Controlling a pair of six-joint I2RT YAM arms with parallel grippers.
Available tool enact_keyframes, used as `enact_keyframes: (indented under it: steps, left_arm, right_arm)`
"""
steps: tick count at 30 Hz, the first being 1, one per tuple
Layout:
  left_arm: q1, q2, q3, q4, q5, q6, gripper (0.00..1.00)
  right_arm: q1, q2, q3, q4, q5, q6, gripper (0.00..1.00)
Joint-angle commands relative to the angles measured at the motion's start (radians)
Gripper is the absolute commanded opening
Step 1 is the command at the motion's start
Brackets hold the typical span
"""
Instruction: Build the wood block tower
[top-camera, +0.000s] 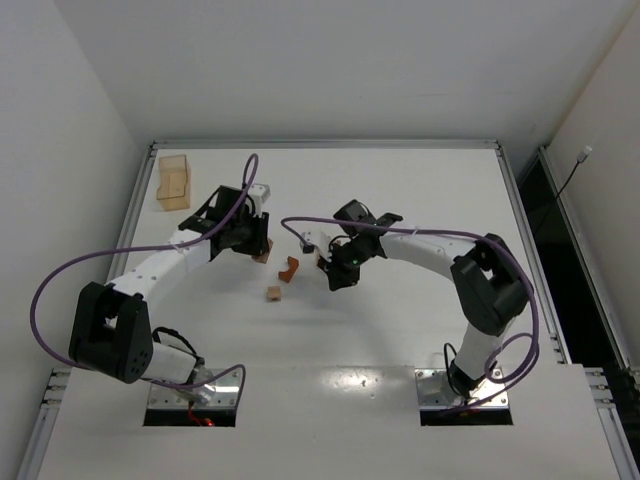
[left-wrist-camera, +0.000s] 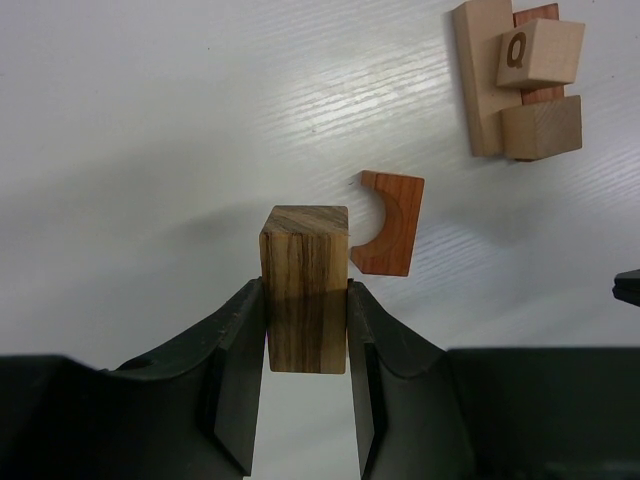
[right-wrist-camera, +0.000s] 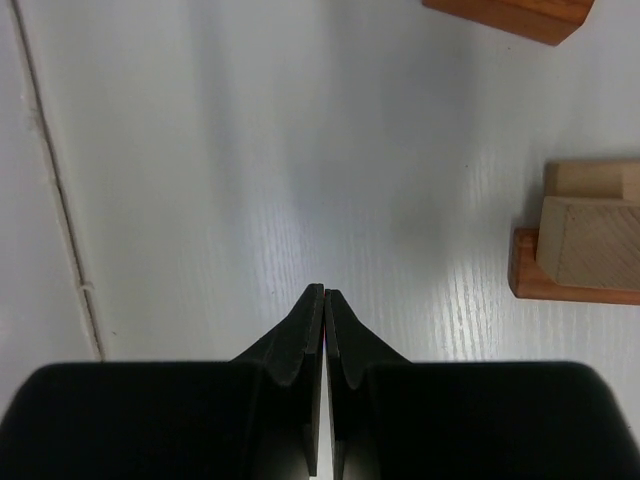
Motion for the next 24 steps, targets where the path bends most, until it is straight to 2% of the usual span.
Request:
enact_keyframes:
  steps: [1, 8, 13, 24]
  left_arm:
    - [0.019, -0.006, 0.037, 0.017, 0.016, 0.011, 0.0]
    - [0.019, -0.006, 0.037, 0.026, 0.025, 0.011, 0.0]
    - [0.019, 0.003, 0.037, 0.026, 0.025, 0.011, 0.0]
    - [0.019, 0.012, 0.037, 0.035, 0.035, 0.021, 0.0]
  right_arm:
    - [0.01, 0.006, 0.0, 0.038, 0.015, -0.064, 0.0]
    - [0.01, 0.067, 0.029, 0.066, 0.033, -0.018, 0.01]
    - [0.019, 0.144, 0.084, 0.018, 0.051, 0.015, 0.02]
    - [0.019, 0.168, 0.118, 0.017, 0.111, 0.037, 0.06]
